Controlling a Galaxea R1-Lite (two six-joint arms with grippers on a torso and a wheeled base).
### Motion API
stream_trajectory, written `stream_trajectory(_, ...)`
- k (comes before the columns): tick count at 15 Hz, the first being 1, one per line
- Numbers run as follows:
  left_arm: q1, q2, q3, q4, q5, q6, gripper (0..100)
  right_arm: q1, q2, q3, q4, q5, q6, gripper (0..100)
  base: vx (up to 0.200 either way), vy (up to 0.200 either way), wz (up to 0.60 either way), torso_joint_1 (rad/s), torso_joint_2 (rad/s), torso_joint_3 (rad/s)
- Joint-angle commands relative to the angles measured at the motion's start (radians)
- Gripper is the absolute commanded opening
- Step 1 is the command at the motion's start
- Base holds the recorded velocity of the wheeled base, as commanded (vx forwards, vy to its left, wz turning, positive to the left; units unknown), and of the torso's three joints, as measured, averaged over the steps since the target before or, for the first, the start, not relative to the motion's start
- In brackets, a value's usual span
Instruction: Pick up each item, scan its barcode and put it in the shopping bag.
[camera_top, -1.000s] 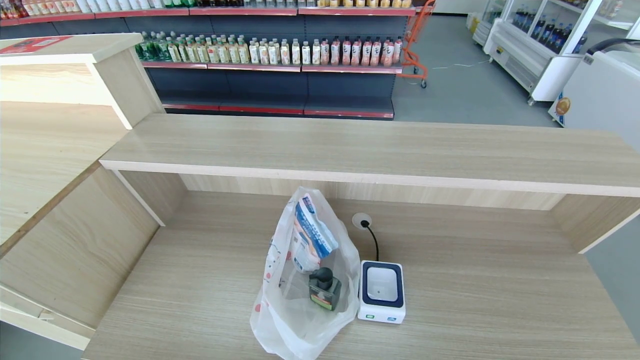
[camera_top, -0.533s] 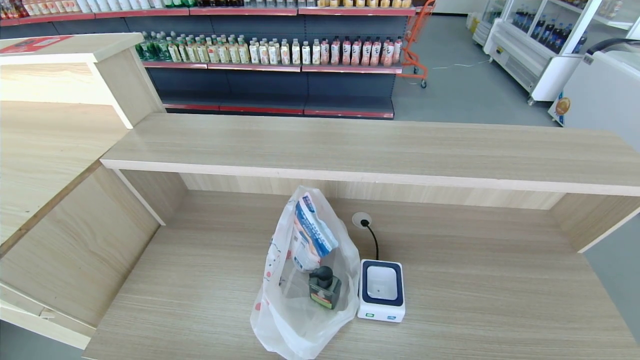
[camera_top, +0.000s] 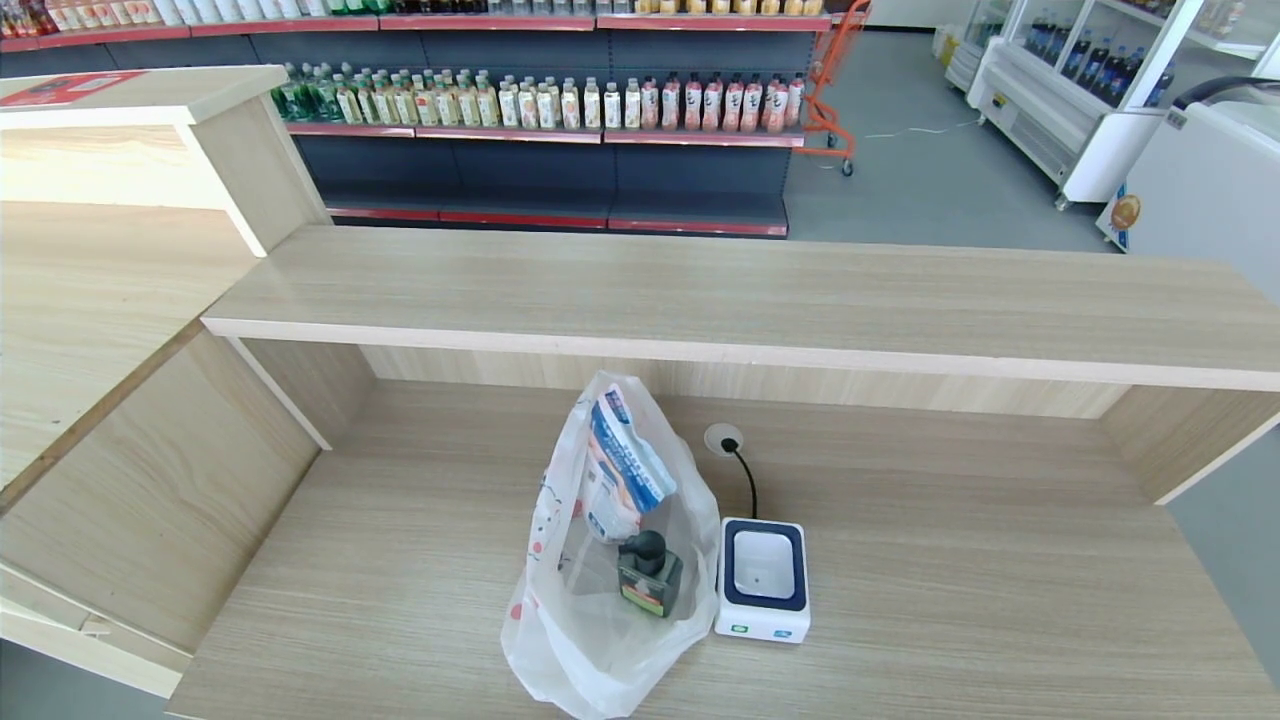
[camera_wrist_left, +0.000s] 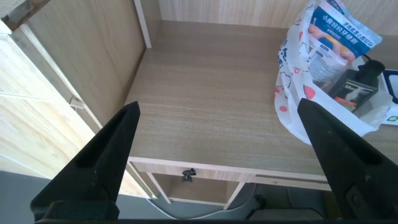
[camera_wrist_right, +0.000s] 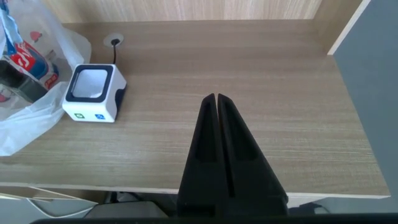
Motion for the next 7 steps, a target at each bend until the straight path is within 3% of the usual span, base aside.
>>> stream_trajectory(1,0.0,0.0,0.0,0.0,0.0,-0.001,100,0.0,0.002,0.0,0.0,0.0,0.0,0,0.0,0.0,0.0,0.0,0.0,0.0)
stream_trajectory(7,0.0,0.0,0.0,0.0,0.0,-0.001,100,0.0,0.002,0.0,0.0,0.0,0.009,0,0.0,0.0,0.0,0.0,0.0,0.0)
